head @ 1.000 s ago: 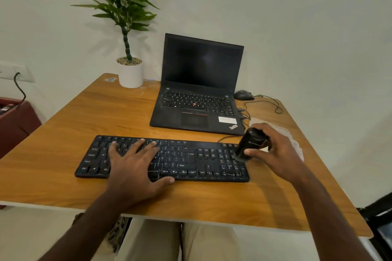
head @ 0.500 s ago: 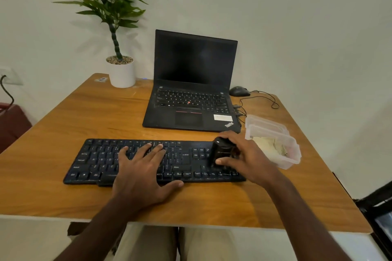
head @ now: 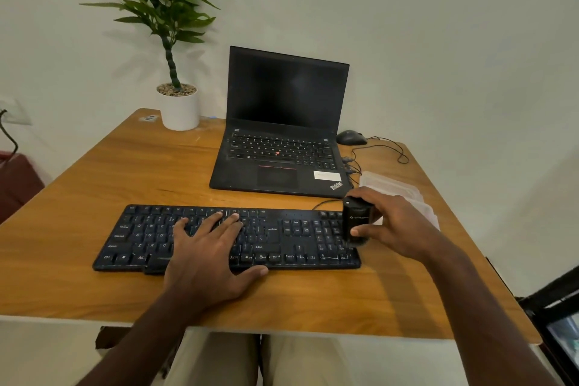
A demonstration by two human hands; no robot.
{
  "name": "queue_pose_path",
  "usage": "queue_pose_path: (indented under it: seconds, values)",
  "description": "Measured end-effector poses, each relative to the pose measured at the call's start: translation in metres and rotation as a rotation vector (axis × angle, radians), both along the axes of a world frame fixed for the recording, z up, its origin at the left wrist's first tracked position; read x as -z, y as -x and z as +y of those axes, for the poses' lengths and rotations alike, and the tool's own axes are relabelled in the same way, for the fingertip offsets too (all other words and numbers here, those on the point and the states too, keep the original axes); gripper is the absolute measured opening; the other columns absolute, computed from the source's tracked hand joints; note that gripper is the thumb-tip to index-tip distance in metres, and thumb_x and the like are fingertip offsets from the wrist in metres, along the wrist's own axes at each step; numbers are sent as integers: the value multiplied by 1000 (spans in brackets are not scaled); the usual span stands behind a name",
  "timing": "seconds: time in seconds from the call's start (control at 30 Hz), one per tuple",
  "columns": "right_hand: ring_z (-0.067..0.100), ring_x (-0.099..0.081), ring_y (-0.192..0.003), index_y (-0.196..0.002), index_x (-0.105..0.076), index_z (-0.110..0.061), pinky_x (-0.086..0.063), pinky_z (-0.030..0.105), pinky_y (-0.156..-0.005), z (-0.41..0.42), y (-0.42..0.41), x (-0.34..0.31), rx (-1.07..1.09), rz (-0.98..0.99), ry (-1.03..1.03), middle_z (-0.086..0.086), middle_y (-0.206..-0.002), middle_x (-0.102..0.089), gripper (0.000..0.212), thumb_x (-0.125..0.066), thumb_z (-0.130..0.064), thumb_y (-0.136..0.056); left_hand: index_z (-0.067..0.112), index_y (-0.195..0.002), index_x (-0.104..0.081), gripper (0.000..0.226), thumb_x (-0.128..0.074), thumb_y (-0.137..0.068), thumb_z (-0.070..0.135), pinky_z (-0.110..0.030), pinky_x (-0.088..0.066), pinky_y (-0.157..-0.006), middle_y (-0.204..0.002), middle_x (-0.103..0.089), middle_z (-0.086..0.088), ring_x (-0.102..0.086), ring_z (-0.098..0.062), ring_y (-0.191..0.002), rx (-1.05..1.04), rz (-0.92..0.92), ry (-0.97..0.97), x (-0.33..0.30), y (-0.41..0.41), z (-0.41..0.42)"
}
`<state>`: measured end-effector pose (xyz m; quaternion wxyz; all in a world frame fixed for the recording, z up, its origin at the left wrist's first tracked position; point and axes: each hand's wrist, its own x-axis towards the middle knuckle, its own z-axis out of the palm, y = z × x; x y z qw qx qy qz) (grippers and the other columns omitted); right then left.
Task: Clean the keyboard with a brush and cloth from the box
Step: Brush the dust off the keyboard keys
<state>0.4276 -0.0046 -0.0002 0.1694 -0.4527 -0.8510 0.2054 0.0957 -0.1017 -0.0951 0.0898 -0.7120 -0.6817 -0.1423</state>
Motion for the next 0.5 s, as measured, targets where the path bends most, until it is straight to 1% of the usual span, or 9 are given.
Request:
queue_pose_path:
  seconds: [0.07,0.1,0.2,0.27,0.3,0.33,0.43,0.5]
  values:
    - [6,-62,-108,-132,-51,-41,-56,40,-89,-3,5,3,13,4,4,-15,-121,-65,57,-79,-23,-86,19,-129,-64,101,-29,-74,95,-67,-29,-106,-135,-63,-1,-55,-25,-129,-2,-2,1,0,0,0]
    - [5,-62,-107,-131,-52,-41,-56,36,-88,-6,11,5,6,30,16,-16,-119,-65,56,-79,-22,-86,19,-129,-64,101,-29,-74,95,-67,-29,-106,-136,-63,-1,-55,-25,-129,-3,-1,1,0,0,0]
    - [4,-63,-106,-126,-55,-37,-54,24,-84,-14,36,18,-62,200,68,-17,-114,-66,53,-80,-17,-84,18,-130,-64,102,-29,-73,96,-68,-29,-106,-136,-63,-1,-55,-25,-129,-1,-1,13,-1,-1,1]
    - [7,-63,-109,-125,-56,-34,-57,25,-85,-16,47,24,-48,342,91,-16,-114,-65,52,-81,-15,-84,18,-129,-64,102,-29,-73,96,-68,-30,-105,-136,-63,-1,-55,-25,-129,4,-1,19,-1,0,0]
    - [8,-63,-110,-125,-57,-35,-57,27,-86,-15,49,25,-31,383,92,-16,-115,-64,53,-81,-15,-83,18,-129,-64,102,-29,-73,96,-68,-30,-105,-136,-63,-2,-55,-25,-129,3,-2,19,0,0,0]
    - [8,-63,-111,-126,-56,-36,-57,27,-86,-14,49,25,-25,383,89,-16,-116,-64,53,-81,-15,-84,18,-129,-64,102,-29,-73,95,-68,-30,-105,-136,-63,-2,-55,-25,-129,2,-5,16,-1,0,0]
    - [2,-61,-109,-129,-54,-40,-54,20,-84,-13,40,21,-69,233,89,-18,-118,-64,55,-79,-19,-86,18,-130,-63,101,-31,-74,95,-68,-29,-106,-136,-62,-1,-54,-25,-130,9,-13,7,0,1,-1]
    - [2,-61,-109,-133,-53,-41,-53,22,-86,-8,27,16,-71,144,106,-17,-120,-65,57,-79,-19,-86,19,-130,-63,100,-31,-73,95,-67,-29,-106,-136,-62,-1,-54,-25,-130,16,-18,6,-1,1,-1]
